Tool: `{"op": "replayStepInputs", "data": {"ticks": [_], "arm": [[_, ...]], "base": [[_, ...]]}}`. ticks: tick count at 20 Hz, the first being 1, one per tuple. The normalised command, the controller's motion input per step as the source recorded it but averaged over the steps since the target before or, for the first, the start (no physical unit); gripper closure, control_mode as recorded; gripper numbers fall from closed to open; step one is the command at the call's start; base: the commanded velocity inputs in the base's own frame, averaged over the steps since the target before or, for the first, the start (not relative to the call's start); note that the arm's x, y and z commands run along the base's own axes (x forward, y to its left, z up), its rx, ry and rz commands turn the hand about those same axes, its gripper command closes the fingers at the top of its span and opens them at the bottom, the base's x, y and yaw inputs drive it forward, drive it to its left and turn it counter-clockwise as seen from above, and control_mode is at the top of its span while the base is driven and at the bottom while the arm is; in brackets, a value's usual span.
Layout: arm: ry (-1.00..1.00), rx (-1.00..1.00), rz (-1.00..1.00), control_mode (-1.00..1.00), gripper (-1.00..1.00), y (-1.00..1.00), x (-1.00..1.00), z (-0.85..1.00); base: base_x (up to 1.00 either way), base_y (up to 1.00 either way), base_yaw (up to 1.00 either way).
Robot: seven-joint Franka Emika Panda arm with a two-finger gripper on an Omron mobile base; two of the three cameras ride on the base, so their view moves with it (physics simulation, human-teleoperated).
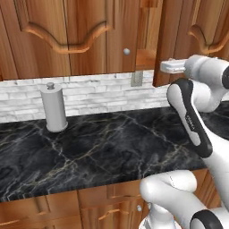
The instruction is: Open the cabinet directly in front. Then move the liquor and the mug to the dining counter with the candle on it.
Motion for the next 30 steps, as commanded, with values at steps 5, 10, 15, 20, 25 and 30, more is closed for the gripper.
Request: {"op": "replayStepInputs", "data": {"ticks": [5,10,15,20,25,30], "arm": [[0.0,0.0,0.0,-1.0,1.0,-0.54,-0.99,0.1],[0.0,0.0,0.0,-1.0,1.0,-0.32,-0.83,0.0],[0.03,-0.01,0.0,-1.0,1.0,0.19,-0.06,0.0],[0.0,-0.09,0.0,-1.0,1.0,0.68,-0.32,0.0],[0.0,-0.11,0.0,-1.0,1.0,0.69,-0.39,0.11],[0.01,-0.16,0.0,-1.0,-1.0,0.61,-0.35,0.18]], "base": [[0.0,0.0,0.0],[0.0,0.0,0.0],[0.0,0.0,0.0],[0.0,0.0,0.0],[0.0,0.0,0.0],[0.0,0.0,0.0]]}}
